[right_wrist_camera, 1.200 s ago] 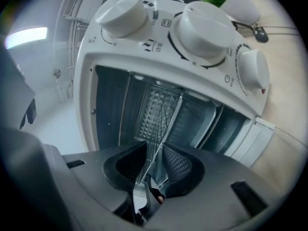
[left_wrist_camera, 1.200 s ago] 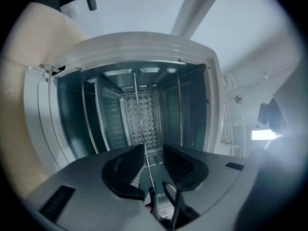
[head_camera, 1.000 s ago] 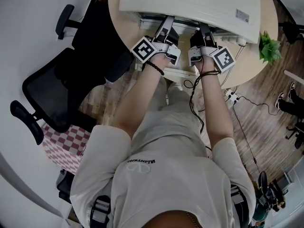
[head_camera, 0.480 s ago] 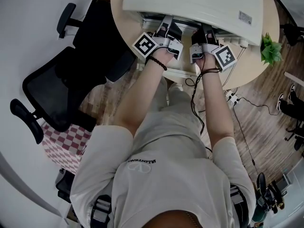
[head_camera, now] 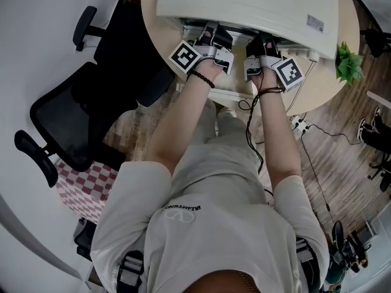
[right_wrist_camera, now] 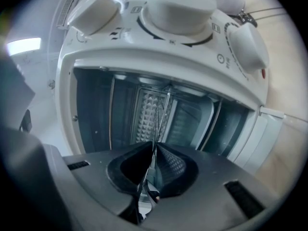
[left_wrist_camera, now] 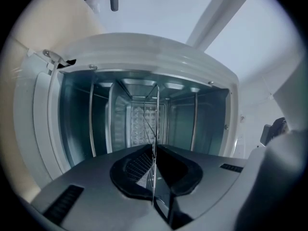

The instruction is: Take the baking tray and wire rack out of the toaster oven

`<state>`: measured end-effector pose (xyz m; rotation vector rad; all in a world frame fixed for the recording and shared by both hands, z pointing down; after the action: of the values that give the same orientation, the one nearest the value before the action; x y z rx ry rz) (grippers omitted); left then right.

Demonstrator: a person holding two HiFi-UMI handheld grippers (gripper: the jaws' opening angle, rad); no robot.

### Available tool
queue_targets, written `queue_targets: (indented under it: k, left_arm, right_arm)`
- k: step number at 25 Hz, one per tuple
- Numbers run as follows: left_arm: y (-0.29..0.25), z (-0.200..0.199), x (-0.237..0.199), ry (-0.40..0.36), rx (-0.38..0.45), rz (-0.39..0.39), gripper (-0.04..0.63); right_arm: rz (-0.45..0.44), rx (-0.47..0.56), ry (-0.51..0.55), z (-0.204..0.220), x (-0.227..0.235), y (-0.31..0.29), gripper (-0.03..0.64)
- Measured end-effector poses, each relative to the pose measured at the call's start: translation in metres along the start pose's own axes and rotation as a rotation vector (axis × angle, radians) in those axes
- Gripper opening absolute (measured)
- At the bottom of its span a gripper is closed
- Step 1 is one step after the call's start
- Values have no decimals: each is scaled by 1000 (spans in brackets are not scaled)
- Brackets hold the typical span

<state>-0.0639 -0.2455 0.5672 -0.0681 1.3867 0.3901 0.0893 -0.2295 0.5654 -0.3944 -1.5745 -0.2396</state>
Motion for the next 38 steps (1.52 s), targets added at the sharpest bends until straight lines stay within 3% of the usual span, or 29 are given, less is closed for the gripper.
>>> queue_targets:
  k: [38]
  left_arm:
    - [60, 15, 14, 30, -41, 1, 15]
  right_arm:
    - [-11, 81, -118, 27, 7, 58, 9]
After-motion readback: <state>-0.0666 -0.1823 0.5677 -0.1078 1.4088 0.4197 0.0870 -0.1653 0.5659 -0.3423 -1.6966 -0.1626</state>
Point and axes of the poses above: the fingertips, and each gripper's own axes: y backward along the fingers, x to its right, z out of its underside, the point moved 2 cm from there along y, backward along the fingers, and after that the axes turned 13 degrees about -y, right-handed, at the moved point
